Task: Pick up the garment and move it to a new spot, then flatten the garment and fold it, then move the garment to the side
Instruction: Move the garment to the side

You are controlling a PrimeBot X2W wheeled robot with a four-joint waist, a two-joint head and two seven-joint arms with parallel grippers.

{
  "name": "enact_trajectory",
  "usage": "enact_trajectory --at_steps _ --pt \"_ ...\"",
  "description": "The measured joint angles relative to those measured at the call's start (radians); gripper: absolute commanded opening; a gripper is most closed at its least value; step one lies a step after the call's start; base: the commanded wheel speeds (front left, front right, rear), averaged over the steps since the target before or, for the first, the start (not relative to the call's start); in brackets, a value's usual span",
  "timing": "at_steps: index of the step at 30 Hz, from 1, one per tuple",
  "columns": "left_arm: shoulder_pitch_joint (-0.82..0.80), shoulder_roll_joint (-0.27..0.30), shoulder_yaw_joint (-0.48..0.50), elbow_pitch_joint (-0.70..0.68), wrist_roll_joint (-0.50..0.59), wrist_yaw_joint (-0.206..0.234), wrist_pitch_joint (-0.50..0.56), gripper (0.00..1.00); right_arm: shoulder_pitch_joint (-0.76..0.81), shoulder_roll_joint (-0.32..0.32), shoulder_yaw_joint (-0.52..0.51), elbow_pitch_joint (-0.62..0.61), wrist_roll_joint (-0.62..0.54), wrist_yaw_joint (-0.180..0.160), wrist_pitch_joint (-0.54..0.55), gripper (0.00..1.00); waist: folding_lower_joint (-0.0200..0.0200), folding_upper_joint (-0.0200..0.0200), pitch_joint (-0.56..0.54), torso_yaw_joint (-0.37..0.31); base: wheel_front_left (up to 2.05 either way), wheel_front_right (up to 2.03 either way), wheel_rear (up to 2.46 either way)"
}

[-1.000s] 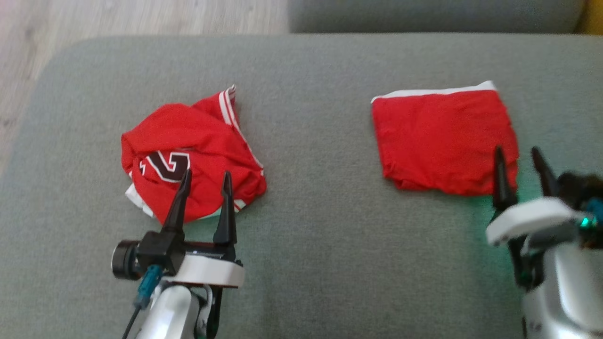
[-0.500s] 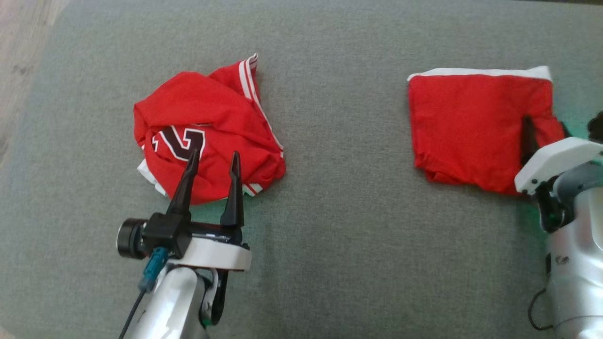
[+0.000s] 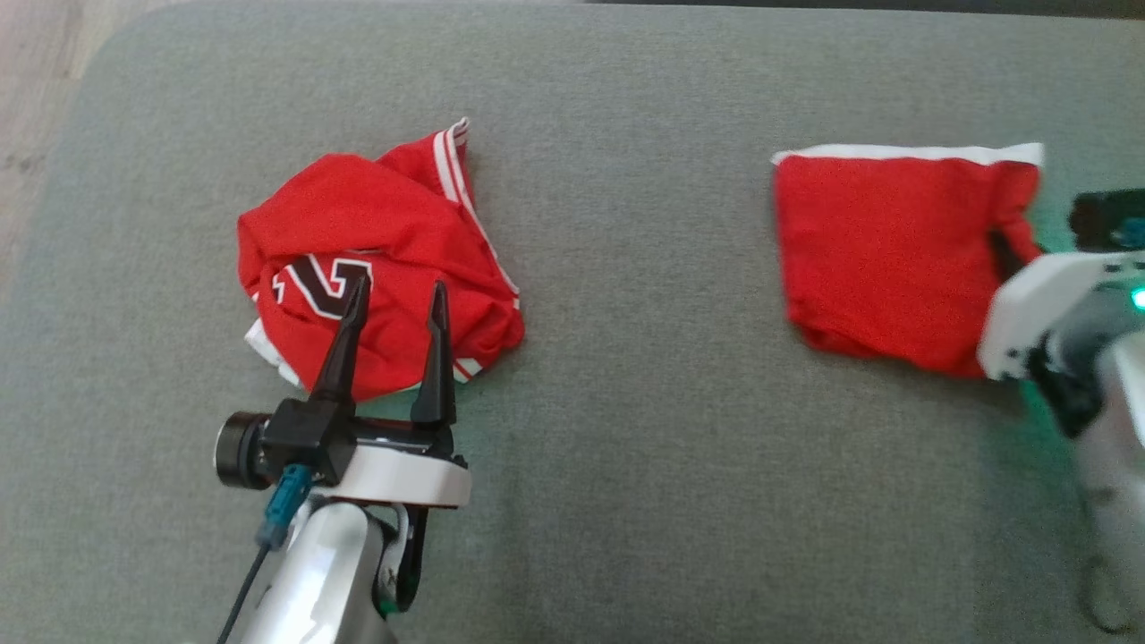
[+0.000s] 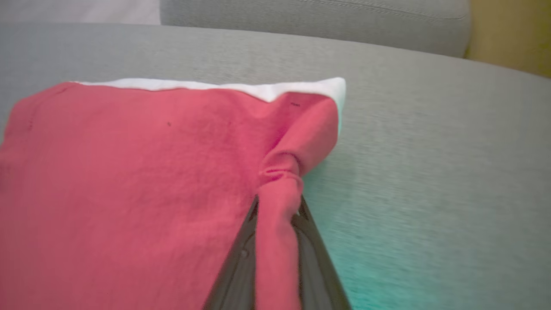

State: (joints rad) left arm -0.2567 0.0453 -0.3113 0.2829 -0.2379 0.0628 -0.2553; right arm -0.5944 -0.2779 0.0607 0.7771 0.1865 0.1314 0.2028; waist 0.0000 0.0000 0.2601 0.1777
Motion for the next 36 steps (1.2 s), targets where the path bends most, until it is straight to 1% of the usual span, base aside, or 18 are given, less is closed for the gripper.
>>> enact_trajectory --at_steps 2,3,7,11,13,15,22,29,32,33,34,36 --pt "0.0 0.0 0.004 -0.001 0.0 0.0 0.0 1.0 0.015 -0.051 0.038 -0.018 0.002 0.0 -0.002 0.0 0.0 0.0 -0.006 -0.01 0.0 0.0 0.0" --pt "0.0 0.0 0.007 -0.003 0.0 0.0 0.0 1.0 0.028 -0.113 0.071 -0.032 0.007 0.0 -0.002 0.0 0.0 0.0 -0.007 -0.017 0.0 0.0 0.0" --pt "0.0 0.0 0.012 -0.016 0.0 -0.001 0.0 1.0 0.036 -0.249 0.101 -0.038 0.007 0.0 -0.018 0.0 0.0001 0.0 0.006 -0.022 0.0 0.0 0.0" --pt "-0.002 0.0 0.013 -0.023 0.002 -0.001 0.0 1.0 0.035 -0.379 0.07 0.026 -0.02 0.0 -0.065 0.0 0.0001 0.0 0.03 -0.018 0.0 0.0 0.0" --pt "-0.004 0.0 0.016 -0.024 0.006 -0.001 0.0 1.0 0.031 -0.418 0.046 0.061 -0.048 0.0 -0.096 0.0 0.0001 0.0 0.043 -0.014 0.0 0.0 0.0" --pt "-0.006 0.0 0.02 -0.026 0.011 -0.002 0.0 1.0 0.02 -0.434 0.015 0.096 -0.062 0.0 -0.124 0.0 0.0001 0.0 0.056 -0.009 0.0 0.0 0.0" --pt "-0.028 -0.001 0.03 -0.028 0.021 -0.011 0.0 1.0 -0.042 -0.461 -0.04 0.184 -0.153 0.0 -0.192 0.0 0.0001 0.0 0.089 0.008 0.0 0.0 0.0" --pt "-0.033 -0.002 0.038 -0.029 0.028 -0.011 0.0 1.0 -0.077 -0.456 -0.103 0.236 -0.229 0.0 -0.23 0.0 0.0002 0.0 0.098 0.014 0.0 0.0 0.0" --pt "-0.033 -0.002 0.039 -0.028 0.028 -0.011 0.0 1.0 -0.085 -0.437 -0.133 0.257 -0.251 0.0 -0.23 0.0 0.0002 0.0 0.092 0.011 0.0 0.0 0.0" --pt "-0.033 -0.002 0.039 -0.028 0.028 -0.011 0.0 1.0 -0.088 -0.427 -0.142 0.26 -0.261 0.0 -0.231 0.69 0.0001 0.0 0.088 0.01 0.0 0.0 0.0" --pt "-0.033 -0.002 0.039 -0.028 0.028 -0.011 0.0 1.0 -0.091 -0.419 -0.156 0.26 -0.272 0.0 -0.243 1.0 0.0001 0.0 0.084 0.008 0.0 0.0 0.0" --pt "-0.032 -0.002 0.04 -0.026 0.028 -0.011 0.0 1.0 -0.094 -0.404 -0.188 0.257 -0.29 0.0 -0.265 1.0 0.0001 0.0 0.073 0.005 0.0 0.0 0.0"
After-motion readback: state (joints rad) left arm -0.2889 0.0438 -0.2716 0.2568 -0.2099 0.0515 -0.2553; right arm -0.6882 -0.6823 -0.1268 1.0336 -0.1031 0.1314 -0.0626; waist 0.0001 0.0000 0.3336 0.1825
